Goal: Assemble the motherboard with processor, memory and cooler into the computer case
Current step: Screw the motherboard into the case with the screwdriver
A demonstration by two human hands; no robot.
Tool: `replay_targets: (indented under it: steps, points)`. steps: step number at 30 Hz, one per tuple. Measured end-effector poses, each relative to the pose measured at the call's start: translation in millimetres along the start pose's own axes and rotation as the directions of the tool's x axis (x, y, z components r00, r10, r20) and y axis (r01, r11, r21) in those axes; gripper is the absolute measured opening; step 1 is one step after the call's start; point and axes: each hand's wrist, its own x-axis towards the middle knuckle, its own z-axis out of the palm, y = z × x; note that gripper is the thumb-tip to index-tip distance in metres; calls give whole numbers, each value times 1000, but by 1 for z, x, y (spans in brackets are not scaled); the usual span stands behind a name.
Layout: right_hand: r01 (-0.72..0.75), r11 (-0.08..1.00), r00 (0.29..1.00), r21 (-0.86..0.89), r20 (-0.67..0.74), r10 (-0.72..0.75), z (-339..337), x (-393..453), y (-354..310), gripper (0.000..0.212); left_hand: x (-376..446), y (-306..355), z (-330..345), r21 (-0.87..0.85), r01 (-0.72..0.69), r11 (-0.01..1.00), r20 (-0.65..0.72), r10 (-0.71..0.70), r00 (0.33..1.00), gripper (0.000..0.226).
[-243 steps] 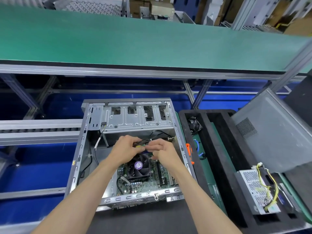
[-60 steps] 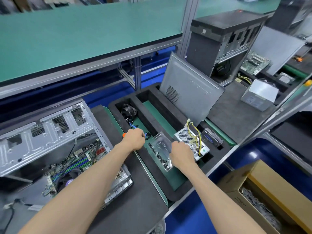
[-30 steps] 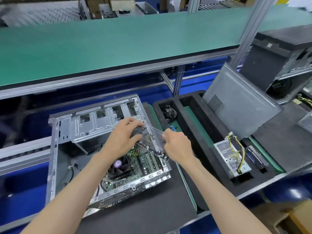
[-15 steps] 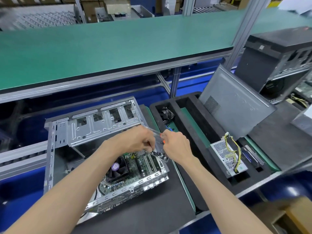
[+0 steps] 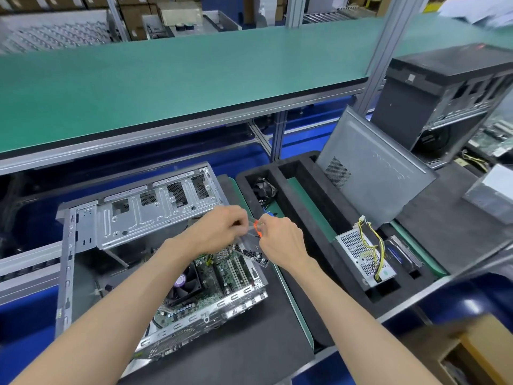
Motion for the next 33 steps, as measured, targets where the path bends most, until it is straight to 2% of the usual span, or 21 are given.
replay_targets:
  steps: [2, 3, 5, 6, 8, 9, 10, 11, 13, 14, 15, 17, 21, 25, 27, 28, 29, 30, 31, 32, 33]
  points:
    - [2, 1000, 1000, 0, 0, -2, 0, 0, 0, 18, -3, 0, 0, -339, 112, 934, -53, -137, 989, 22]
    - [4, 1000, 1000, 0, 0, -4, 0, 0, 0, 18, -5, 0, 0, -540, 134, 831, -26, -175, 984, 23]
    - [8, 1000, 1000, 0, 3, -8, 0, 1, -1, 17, -6, -1, -4, -860, 131, 493, 44, -183, 982, 24]
    - [8, 1000, 1000, 2, 3, -8, 0, 1, -1, 17, -6, -1, -7, -931, 121, 345, 60, -181, 982, 22]
    - [9, 1000, 1000, 6, 7, -9, 1, 1, 0, 17, -8, 0, -11, -978, 90, 190, 52, -197, 979, 18]
    - [12, 1000, 1000, 6, 9, -12, 0, 1, 0, 16, -8, 0, -12, -979, 93, 180, 54, -211, 976, 17]
    - [10, 1000, 1000, 5, 12, -10, 0, 1, 0, 13, -7, 0, -12, -963, 106, 250, 49, -224, 973, 19]
    - [9, 1000, 1000, 4, 11, -9, 0, 1, 0, 12, -7, 0, -12, -902, 123, 414, 30, -226, 974, 23]
    - [9, 1000, 1000, 2, 5, -9, -1, 2, 0, 19, -7, 1, -10, -540, 141, 830, 10, -162, 987, 26]
    - [11, 1000, 1000, -2, 2, -11, -1, 2, -1, 21, -7, 1, -10, -314, 117, 942, 36, -112, 993, 22]
    - [15, 1000, 1000, -3, -2, -15, -1, 2, -1, 20, -6, 2, -9, -140, 81, 987, 73, -71, 995, 15]
    - [13, 1000, 1000, -3, -8, -13, 0, 2, -1, 19, -5, 6, -9, 39, 31, 999, 133, -35, 990, 5]
    - [9, 1000, 1000, -1, -8, -9, 0, 3, -1, 17, 1, 8, -7, 179, 24, 984, 163, -53, 985, 4]
    - [5, 1000, 1000, 5, -6, -5, -2, 3, -2, 19, 4, 13, -8, 322, -52, 945, 197, -13, 980, 8]
    - [2, 1000, 1000, 4, -6, -2, -3, 3, -2, 18, 4, 14, -8, 267, -49, 962, 170, 3, 985, 11]
    - [0, 1000, 1000, 2, -7, 0, -3, 3, -1, 16, 3, 13, -7, 153, -12, 988, 121, -7, 993, 13]
    - [1, 1000, 1000, 0, -5, -1, -4, 4, -1, 15, 2, 11, -6, -40, 42, 998, 58, -40, 998, 15]
    - [2, 1000, 1000, -1, 1, -2, -4, 3, -1, 14, 0, 7, -7, -299, 86, 950, -3, -90, 996, 17]
    - [3, 1000, 1000, 0, 9, -3, -4, 3, -1, 14, -2, 3, -10, -564, 101, 819, -38, -148, 988, 20]
    - [0, 1000, 1000, 2, 15, 0, -4, 3, -1, 13, -3, -2, -13, -770, 88, 632, -45, -192, 980, 22]
    - [-3, 1000, 1000, 2, 19, 3, -4, 3, -1, 13, -3, -6, -15, -895, 65, 441, -40, -225, 974, 23]
